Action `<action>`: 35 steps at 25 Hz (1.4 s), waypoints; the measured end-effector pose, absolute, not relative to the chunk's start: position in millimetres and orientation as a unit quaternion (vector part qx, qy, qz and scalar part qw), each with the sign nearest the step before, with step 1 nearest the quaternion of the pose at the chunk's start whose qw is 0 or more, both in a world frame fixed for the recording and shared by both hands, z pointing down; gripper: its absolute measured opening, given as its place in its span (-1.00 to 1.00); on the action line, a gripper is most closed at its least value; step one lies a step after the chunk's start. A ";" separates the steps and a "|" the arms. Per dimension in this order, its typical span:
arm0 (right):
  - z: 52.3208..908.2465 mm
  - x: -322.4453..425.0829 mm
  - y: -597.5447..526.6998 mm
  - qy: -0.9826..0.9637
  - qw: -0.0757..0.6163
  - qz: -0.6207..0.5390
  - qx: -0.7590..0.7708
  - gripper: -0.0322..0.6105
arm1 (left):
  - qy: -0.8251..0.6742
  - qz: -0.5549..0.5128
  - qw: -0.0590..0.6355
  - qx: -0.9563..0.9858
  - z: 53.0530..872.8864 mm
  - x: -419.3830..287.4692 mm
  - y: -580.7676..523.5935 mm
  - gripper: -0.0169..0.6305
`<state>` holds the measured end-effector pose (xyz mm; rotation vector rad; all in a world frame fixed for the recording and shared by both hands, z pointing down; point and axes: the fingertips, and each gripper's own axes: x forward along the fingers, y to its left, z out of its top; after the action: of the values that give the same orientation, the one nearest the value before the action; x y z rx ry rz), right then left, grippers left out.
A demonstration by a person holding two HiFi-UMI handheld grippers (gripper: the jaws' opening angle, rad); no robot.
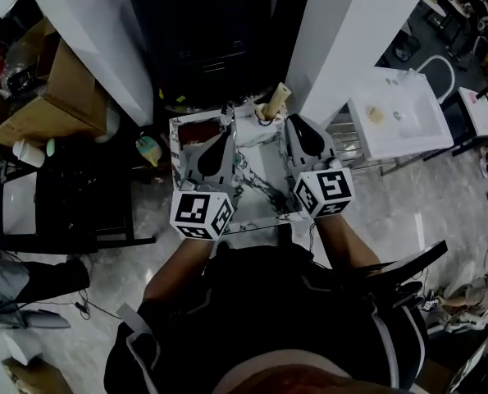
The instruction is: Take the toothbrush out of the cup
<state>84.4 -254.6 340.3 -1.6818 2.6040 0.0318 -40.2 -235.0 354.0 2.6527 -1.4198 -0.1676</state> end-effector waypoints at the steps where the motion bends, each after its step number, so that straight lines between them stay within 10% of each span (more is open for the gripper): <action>1: 339.7 90.8 -260.8 0.844 0.021 0.010 -0.536 -0.82 | -0.477 -0.056 0.062 0.875 352.8 -34.0 -239.0 -0.95; 35: 461.4 157.2 -404.1 0.915 -0.040 -0.077 -0.394 -0.42 | -0.626 -0.002 0.149 0.766 475.5 51.7 -336.1 -0.74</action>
<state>157.2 -404.1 461.4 -1.2712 2.9498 -0.2496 51.7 -336.1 475.5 2.2016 -1.7987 -0.0055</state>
